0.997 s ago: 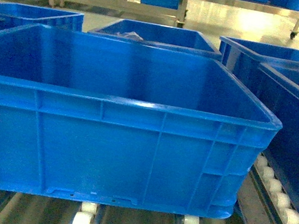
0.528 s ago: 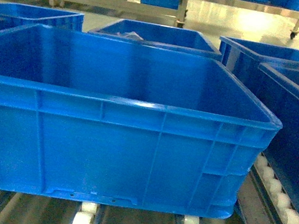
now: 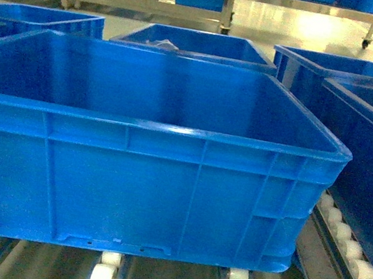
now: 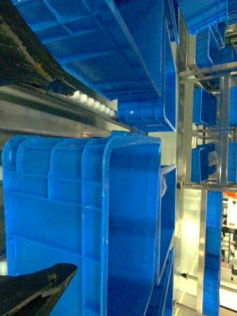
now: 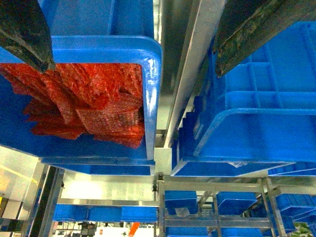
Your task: Place box next to blue box on left shelf
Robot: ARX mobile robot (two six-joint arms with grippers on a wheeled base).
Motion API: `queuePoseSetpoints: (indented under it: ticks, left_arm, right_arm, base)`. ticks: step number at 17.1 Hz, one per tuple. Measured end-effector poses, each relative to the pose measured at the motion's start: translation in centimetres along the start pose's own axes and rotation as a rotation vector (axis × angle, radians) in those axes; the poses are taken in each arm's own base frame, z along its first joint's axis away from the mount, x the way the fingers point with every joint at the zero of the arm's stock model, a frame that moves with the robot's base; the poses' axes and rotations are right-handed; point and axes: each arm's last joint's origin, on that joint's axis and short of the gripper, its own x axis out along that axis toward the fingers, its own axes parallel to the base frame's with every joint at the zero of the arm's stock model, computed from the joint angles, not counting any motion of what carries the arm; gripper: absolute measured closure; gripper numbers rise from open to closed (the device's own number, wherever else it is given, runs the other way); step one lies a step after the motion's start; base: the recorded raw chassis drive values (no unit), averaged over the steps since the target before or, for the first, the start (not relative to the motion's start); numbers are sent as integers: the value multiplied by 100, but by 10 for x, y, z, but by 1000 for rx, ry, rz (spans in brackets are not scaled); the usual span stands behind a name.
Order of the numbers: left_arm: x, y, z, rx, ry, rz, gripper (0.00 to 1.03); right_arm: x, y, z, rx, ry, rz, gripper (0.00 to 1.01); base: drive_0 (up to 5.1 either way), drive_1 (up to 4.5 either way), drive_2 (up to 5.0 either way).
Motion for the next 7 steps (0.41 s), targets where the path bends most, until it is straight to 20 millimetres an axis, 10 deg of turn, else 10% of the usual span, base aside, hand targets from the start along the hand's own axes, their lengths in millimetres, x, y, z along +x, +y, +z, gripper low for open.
queuePoseSetpoints:
  ticks: [7]
  left_arm:
    - [0,0,0,0,0,0,5]
  right_arm:
    - [0,0,0,0,0,0,3]
  base:
    - [0,0,0]
